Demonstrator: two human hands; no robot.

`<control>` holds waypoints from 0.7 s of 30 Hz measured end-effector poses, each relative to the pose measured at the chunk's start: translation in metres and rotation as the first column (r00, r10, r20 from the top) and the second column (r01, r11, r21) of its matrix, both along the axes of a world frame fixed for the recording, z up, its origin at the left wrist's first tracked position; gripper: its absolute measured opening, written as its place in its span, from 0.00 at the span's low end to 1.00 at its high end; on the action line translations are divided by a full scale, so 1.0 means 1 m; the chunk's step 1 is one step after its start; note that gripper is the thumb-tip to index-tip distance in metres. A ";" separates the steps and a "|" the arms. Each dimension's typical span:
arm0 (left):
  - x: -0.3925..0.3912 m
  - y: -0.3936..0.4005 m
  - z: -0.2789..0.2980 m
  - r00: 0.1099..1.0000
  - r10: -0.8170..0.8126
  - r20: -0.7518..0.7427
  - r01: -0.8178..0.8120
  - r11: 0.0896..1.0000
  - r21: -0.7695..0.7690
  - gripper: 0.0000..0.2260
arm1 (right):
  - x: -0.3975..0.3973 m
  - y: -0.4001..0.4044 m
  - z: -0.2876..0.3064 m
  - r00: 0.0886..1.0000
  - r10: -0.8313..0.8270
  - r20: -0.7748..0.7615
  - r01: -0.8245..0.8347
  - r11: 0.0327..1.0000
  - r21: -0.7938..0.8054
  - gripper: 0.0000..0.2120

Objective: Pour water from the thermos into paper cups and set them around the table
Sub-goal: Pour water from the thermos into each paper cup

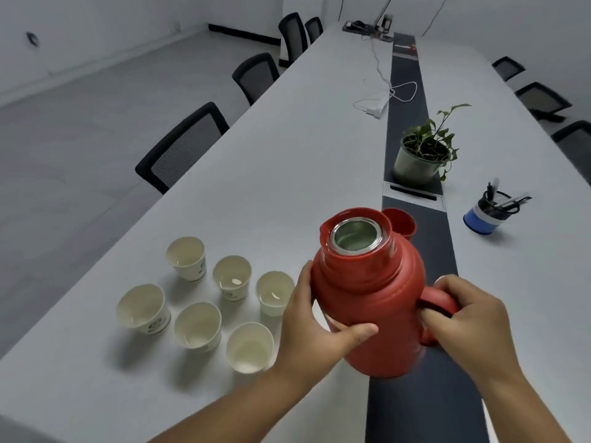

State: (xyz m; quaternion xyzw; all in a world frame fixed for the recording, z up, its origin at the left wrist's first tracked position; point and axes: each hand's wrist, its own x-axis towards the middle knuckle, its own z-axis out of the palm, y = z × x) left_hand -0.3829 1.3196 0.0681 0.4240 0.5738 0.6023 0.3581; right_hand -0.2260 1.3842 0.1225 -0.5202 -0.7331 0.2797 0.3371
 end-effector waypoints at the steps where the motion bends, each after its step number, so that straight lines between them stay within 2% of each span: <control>1: 0.003 -0.011 -0.003 0.999 0.017 0.033 -0.017 1.000 -0.006 0.34 | 0.002 -0.011 0.002 0.999 0.037 0.014 -0.037 0.999 -0.006 0.11; 3: 0.008 -0.032 -0.012 0.993 0.044 0.107 -0.041 0.999 -0.032 0.34 | 0.002 -0.029 0.004 0.996 0.074 0.040 -0.073 0.997 -0.026 0.05; 5: 0.012 -0.051 -0.021 0.982 0.053 0.181 -0.043 0.997 -0.063 0.34 | 0.002 -0.043 0.003 0.993 0.106 0.055 -0.105 0.994 -0.019 0.07; 8: 0.014 -0.072 -0.032 0.966 0.079 0.247 -0.056 0.994 -0.098 0.32 | -0.003 -0.059 0.000 0.981 0.179 0.079 -0.173 0.982 -0.076 0.03; 11: 0.011 -0.086 -0.043 0.952 0.098 0.291 -0.063 0.990 -0.127 0.31 | -0.008 -0.068 -0.011 0.962 0.238 0.135 -0.224 0.968 -0.113 0.12; 21: 0.004 -0.111 -0.075 0.866 0.129 0.483 -0.023 0.976 -0.218 0.30 | -0.038 -0.077 -0.031 0.870 0.315 0.378 -0.244 0.943 -0.224 0.11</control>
